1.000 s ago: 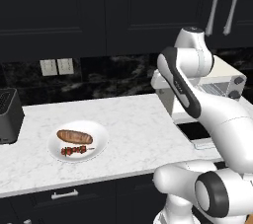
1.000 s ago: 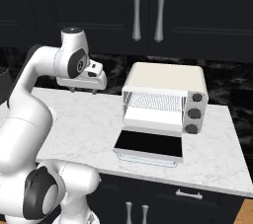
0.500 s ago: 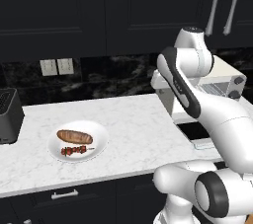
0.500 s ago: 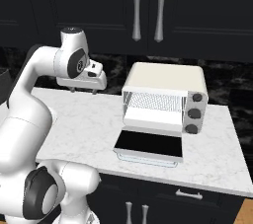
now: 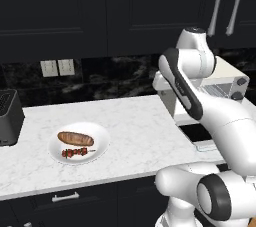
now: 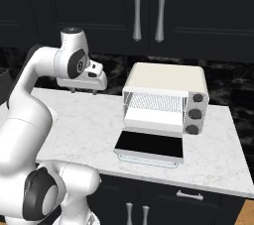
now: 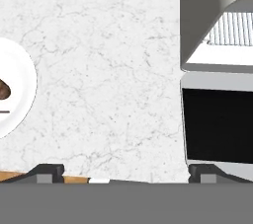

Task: Pick up the kebab skewer and baguette bread, and place them inside the toaster oven. Close the toaster oven door and start by setting the timer.

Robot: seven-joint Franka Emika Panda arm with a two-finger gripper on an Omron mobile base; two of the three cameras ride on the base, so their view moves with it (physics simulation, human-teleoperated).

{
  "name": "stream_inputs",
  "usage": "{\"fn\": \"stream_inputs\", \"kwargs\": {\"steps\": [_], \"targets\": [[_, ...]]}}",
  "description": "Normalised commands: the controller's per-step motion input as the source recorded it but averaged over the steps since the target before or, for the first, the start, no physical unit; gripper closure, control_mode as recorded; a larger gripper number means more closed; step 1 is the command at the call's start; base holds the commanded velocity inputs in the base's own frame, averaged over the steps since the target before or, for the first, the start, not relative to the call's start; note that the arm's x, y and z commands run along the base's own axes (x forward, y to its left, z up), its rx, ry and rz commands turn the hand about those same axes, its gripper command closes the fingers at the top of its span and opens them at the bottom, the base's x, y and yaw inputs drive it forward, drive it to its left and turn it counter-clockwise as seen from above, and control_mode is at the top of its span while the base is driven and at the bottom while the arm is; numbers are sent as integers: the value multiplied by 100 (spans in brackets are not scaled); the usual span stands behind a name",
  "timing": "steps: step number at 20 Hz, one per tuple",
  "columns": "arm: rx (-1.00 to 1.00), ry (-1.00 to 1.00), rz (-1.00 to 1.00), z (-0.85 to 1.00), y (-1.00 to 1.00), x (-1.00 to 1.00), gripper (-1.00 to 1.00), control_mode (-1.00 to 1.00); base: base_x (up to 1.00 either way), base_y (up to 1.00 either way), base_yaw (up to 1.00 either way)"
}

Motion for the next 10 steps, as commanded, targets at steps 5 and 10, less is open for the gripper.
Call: {"fn": "stream_inputs", "kwargs": {"steps": [5, 10], "targets": [[6, -18, 3, -55, -67, -45, -100, -100, 0, 0, 0], [11, -41, 15, -63, -99, -26, -100, -100, 0, 0, 0]]}}
